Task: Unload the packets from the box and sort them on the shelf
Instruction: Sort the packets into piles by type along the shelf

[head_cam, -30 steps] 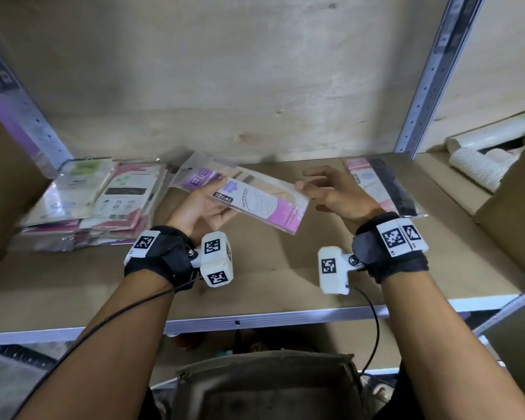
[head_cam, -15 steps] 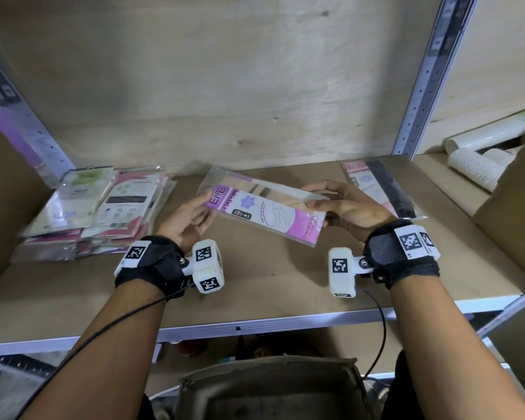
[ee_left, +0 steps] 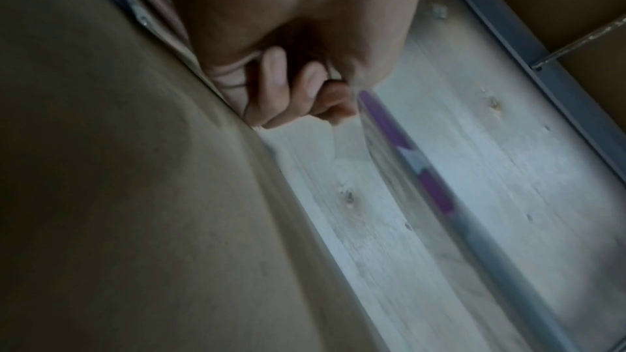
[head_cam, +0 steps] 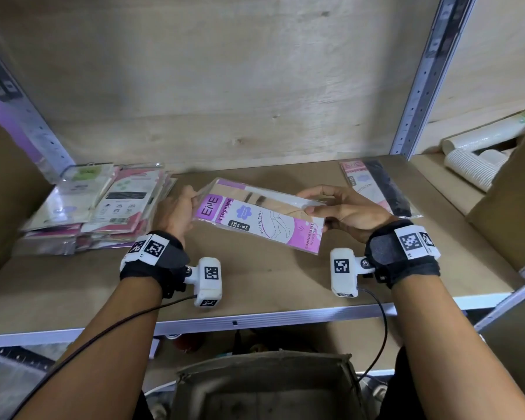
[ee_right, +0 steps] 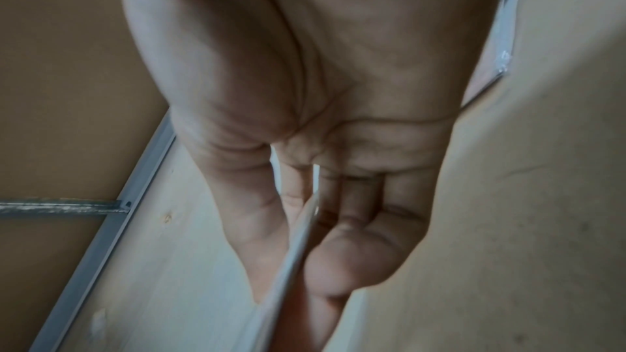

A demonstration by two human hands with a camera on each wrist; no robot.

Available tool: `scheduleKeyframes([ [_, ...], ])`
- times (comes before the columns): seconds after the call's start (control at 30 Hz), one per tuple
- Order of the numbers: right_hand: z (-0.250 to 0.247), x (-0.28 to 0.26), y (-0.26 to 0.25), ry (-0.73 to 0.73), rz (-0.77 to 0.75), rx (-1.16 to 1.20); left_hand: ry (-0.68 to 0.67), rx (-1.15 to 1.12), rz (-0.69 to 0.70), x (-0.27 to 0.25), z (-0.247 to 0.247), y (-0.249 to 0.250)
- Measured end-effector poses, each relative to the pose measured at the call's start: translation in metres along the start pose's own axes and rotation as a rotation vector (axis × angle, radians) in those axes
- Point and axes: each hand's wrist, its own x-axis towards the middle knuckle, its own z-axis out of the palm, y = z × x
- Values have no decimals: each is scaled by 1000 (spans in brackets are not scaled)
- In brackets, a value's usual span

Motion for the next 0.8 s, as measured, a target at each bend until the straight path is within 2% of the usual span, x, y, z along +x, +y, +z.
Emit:
scheduleKeyframes([
  [0.07, -2, -2, 0, 8, 2, -8, 24, 46, 15, 1, -1, -1],
  [0.2, -10, -5, 0, 29, 22, 10, -58, 92, 38, 1, -4, 1],
  [0.33, -18, -5, 3, 63, 35, 23, -141, 156, 129, -1, -5, 2],
  [0.5, -16, -3, 5, 66, 36, 20, -247, 14, 99, 2, -5, 2],
  [0.7, -18, -4, 5, 74, 46, 6, -136, 292, 236, 8, -7, -2],
  [0.8, -17, -5, 4, 72, 39, -6, -186, 226, 188, 12, -10, 1],
])
